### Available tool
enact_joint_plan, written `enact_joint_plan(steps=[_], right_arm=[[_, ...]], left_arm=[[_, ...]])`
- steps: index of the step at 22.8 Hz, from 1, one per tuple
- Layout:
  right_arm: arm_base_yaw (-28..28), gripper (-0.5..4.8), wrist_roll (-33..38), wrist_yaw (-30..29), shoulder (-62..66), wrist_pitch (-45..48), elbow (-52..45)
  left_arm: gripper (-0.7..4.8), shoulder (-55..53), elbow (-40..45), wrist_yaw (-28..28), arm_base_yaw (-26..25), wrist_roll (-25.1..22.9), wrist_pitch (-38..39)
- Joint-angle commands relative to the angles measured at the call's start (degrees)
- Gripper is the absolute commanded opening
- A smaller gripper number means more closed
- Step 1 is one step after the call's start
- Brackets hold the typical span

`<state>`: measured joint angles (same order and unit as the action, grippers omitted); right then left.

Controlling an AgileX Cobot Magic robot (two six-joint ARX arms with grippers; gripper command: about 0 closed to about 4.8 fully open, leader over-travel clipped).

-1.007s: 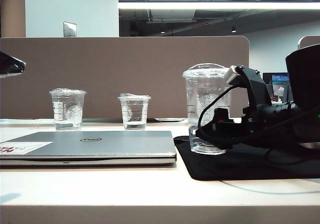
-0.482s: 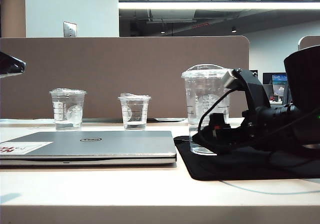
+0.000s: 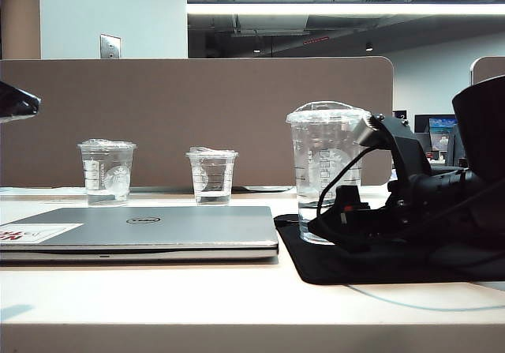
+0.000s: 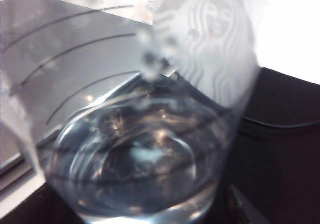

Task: Pick up the coffee cup on the right and place it on the right side of the laptop.

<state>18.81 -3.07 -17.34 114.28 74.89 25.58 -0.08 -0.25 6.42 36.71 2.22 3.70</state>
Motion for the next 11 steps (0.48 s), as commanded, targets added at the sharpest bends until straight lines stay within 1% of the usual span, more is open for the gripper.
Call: enact_joint_plan(steps=[1, 2, 8, 11], right_arm=[[0.1, 4.79, -0.1, 3.1, -0.3, 3.4, -2.2], [0.1, 4.79, -0.1, 3.8, -0.3, 5.5, -3.5], [0.1, 4.79, 0.1, 4.5, -3.0, 5.7, -7.4], [0.1, 4.79, 0.1, 6.8, -8.5, 5.7, -11.6]], left_arm=[[-0.05, 0.0, -0.2, 0.0, 0.0, -0.1, -0.5], [-0.05, 0.0, -0.2, 0.0, 0.0, -0.1, -0.5], [-0.05, 0.0, -0.2, 0.0, 0.0, -0.1, -0.5], [-0.05, 0.0, -0.2, 0.0, 0.0, -0.1, -0.5]])
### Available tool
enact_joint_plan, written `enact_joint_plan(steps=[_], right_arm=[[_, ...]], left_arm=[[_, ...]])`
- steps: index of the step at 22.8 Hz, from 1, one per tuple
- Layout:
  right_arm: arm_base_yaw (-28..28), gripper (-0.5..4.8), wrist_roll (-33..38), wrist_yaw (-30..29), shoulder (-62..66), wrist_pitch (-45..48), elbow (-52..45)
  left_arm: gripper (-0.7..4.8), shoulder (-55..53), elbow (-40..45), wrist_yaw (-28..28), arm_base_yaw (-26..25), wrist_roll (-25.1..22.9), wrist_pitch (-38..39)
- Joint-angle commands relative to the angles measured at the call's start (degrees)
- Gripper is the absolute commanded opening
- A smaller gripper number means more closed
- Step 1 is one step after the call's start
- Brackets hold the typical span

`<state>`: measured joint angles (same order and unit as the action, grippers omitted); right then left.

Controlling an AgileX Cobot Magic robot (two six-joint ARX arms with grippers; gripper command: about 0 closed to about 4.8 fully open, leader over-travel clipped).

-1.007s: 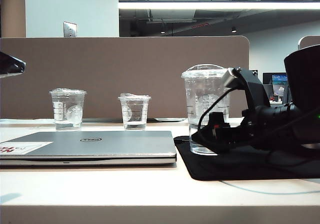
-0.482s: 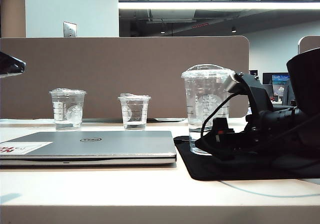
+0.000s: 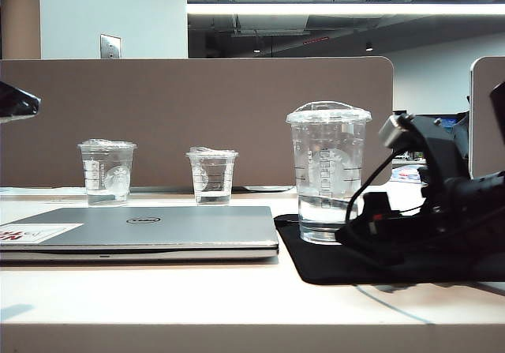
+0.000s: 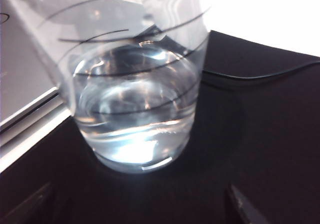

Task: Pick up the coffee cup on the right and place it on the right side of the laptop.

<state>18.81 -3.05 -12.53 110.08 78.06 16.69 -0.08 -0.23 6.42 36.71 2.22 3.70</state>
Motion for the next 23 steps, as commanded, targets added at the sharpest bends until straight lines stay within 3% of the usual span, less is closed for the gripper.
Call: enact_joint_plan(steps=[1, 8, 9, 12, 13, 15, 23], right_arm=[[0.1, 4.79, 0.5, 2.5, -6.9, 2.6, -4.2], [0.1, 4.79, 3.7, 2.7, -16.5, 2.5, -9.8], [0.1, 4.33, 3.7, 2.6, -17.6, 2.6, -10.4], [0.1, 0.5, 3.7, 2.5, -21.8, 2.6, -12.9], [0.1, -0.02, 3.9, 2.4, -23.8, 2.6, -13.8], [0.1, -0.09, 8.7, 3.8, -29.5, 2.6, -15.6], [0.2, -0.09, 16.9, 4.9, -43.8, 1.8, -16.4]], left_arm=[[-0.05, 0.0, -0.2, 0.0, 0.0, -0.1, -0.5], [-0.05, 0.0, -0.2, 0.0, -0.1, -0.1, -0.5], [-0.05, 0.0, -0.2, 0.0, -0.2, -0.1, -0.5], [-0.05, 0.0, -0.2, 0.1, -1.2, -0.1, -0.5], [-0.05, 0.0, -0.2, 0.1, -2.2, -0.1, -0.5], [-0.05, 0.0, -0.2, 0.1, -6.5, -0.1, -0.5], [-0.05, 0.0, -0.2, 0.0, -25.2, -0.1, -0.4]])
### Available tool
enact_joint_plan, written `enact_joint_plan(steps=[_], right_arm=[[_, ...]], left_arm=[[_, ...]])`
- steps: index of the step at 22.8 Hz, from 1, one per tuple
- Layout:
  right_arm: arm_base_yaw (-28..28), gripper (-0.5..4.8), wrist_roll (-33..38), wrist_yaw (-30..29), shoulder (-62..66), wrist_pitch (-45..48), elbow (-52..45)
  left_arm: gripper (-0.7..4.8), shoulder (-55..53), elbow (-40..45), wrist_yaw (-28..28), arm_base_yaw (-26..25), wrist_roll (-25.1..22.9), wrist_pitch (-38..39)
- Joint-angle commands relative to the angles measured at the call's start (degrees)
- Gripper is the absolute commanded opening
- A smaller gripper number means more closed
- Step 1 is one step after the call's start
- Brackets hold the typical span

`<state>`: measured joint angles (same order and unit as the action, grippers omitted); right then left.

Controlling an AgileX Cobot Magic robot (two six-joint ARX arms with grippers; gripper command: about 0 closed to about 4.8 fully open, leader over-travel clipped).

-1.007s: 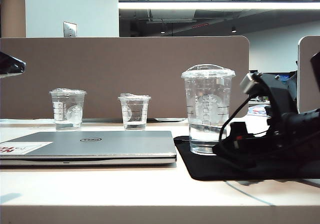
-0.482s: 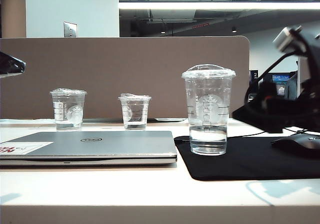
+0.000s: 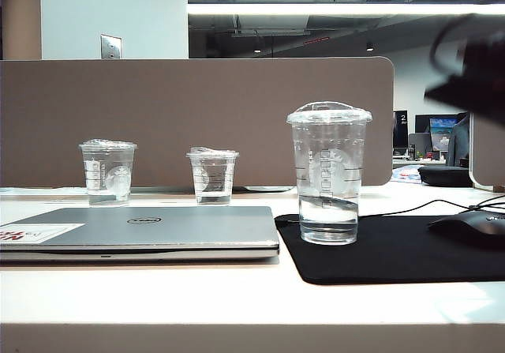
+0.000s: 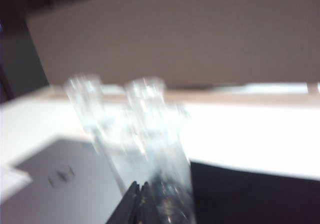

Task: Pick up the coffee cup on the right and place it on the right side of the laptop.

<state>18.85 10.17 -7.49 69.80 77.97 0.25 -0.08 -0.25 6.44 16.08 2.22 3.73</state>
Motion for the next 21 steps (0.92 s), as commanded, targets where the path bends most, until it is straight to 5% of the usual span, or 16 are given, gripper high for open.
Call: enact_joint_plan(steps=[1, 6, 12, 17, 21], right_arm=[[0.1, -0.09, 5.6, -0.1, -6.3, 1.4, 0.0], [0.1, -0.09, 9.2, 1.9, -15.9, -5.7, 0.1], [0.1, -0.09, 9.6, 6.9, -23.3, -22.4, 4.5], [0.1, -0.09, 5.6, 10.4, -27.9, -52.0, 17.4], [0.1, -0.09, 0.3, 11.9, -28.0, -59.4, 22.3]], left_arm=[[-0.05, 0.0, -0.2, 0.0, -9.5, -0.1, -0.4], [-0.05, 0.0, -0.2, -0.2, -21.0, -0.1, -0.4], [-0.05, 0.0, -0.2, 0.3, -21.4, -0.1, -0.4], [-0.05, 0.0, -0.2, 0.2, -21.4, -0.1, -0.4], [-0.05, 0.0, -0.2, 0.2, -21.4, -0.1, -0.4]])
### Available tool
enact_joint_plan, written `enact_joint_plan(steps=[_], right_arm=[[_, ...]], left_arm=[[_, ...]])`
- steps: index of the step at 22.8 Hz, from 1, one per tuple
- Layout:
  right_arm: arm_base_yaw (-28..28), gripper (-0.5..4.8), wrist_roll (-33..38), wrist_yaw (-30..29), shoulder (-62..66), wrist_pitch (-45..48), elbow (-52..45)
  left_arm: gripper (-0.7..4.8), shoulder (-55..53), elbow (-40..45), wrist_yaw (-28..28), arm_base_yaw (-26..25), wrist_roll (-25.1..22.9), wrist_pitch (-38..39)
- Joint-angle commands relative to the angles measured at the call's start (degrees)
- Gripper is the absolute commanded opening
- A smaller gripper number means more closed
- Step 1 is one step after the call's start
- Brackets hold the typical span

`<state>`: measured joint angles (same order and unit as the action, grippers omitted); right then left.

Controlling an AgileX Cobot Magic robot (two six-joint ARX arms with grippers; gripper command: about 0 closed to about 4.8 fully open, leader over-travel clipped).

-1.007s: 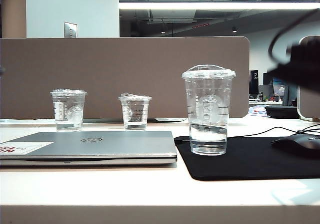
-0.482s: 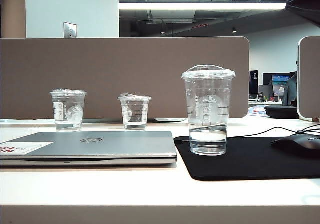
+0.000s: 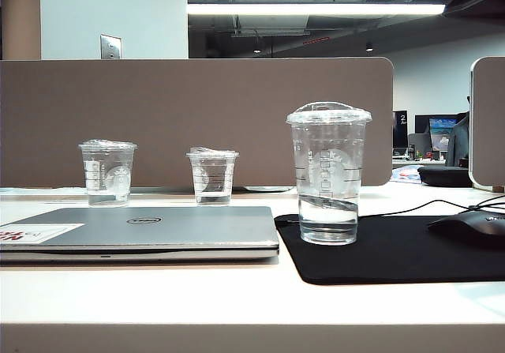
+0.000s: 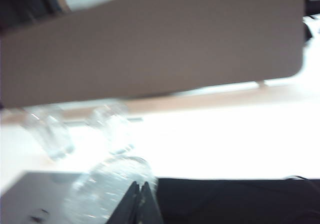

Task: Pick up the coffee cup on the right and place it on the right side of the laptop.

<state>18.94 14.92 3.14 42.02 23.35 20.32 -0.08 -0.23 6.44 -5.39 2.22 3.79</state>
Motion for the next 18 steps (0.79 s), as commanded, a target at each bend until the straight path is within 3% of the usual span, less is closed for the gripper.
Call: enact_joint_plan(steps=[1, 10, 14, 18], right_arm=[[0.0, -0.09, -5.8, 1.3, -0.2, -5.4, 2.8], [0.3, -0.09, -6.4, 3.2, -1.8, -6.0, 3.0], [0.3, -0.09, -8.1, 7.6, -4.7, -11.9, 4.9], [0.3, -0.09, -9.2, 7.9, -7.4, -14.6, 5.7]], left_arm=[[-0.05, 0.0, -0.2, 0.2, 0.0, -0.1, -0.5], [-0.05, 0.0, -0.2, 0.2, 1.3, -0.1, -0.5], [-0.05, 0.0, -0.2, 0.2, 2.5, -0.1, -0.4], [-0.05, 0.0, -0.2, 0.2, 2.5, -0.1, -0.4]])
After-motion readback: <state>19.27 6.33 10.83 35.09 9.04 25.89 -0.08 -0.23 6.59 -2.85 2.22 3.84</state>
